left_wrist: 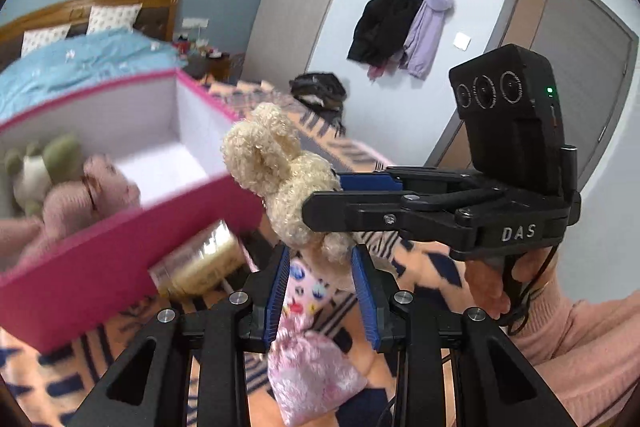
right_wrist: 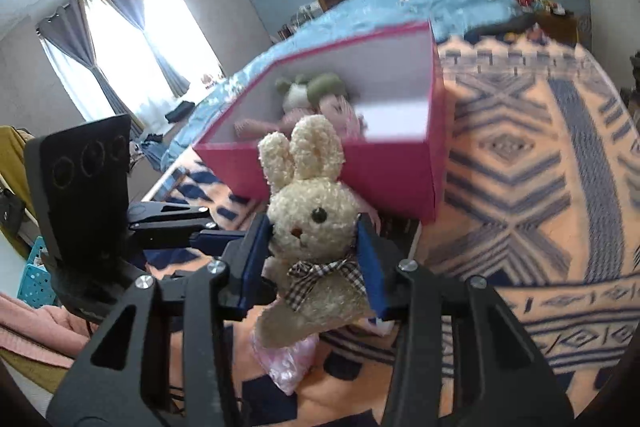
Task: Organize objects
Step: 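Carry the cream bunny into the pink box and open the right tool, then move the right tool back down to the pink satin pouch, then grasp the pink satin pouch with the right tool and lift it, then carry the pink pouch into the pink box and open the right tool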
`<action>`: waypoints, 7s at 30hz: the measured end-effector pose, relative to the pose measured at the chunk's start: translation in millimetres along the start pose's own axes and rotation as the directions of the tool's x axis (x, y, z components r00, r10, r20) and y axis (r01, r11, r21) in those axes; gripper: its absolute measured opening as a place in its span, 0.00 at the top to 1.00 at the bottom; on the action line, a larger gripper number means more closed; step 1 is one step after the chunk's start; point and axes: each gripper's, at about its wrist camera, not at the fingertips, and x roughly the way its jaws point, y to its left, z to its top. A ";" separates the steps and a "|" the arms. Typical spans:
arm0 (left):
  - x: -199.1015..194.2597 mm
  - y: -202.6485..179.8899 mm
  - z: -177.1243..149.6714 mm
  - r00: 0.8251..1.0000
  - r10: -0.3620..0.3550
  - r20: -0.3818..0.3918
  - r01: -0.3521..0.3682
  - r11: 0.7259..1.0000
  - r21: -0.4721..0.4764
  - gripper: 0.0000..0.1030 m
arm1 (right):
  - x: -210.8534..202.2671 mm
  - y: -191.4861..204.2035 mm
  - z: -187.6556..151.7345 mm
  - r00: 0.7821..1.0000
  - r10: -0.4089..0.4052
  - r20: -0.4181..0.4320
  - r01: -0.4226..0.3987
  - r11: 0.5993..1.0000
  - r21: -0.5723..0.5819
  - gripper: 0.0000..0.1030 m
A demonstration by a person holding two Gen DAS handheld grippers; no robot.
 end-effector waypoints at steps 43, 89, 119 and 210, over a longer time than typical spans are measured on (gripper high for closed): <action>93.7 154.6 128.7 0.935 0.305 -0.183 -0.327 0.939 -0.107 0.69 | 159.8 -74.4 165.3 0.970 -0.201 -0.134 0.215 0.971 0.104 0.53; 9.3 21.7 -51.8 0.978 0.199 -0.061 -0.203 0.977 -0.062 0.37 | 28.6 -5.6 -47.9 0.991 -0.023 -0.133 0.027 0.999 0.028 0.38; 40.3 0.9 -99.3 0.978 0.029 -0.206 -0.047 0.995 -0.085 0.52 | 51.4 0.1 -85.7 0.976 0.056 -0.210 -0.035 0.994 0.104 0.64; 94.7 145.3 119.2 0.895 0.382 -0.232 -0.412 0.906 -0.096 0.60 | 144.2 -39.5 155.3 0.985 -0.099 -0.138 0.083 0.990 -0.118 0.80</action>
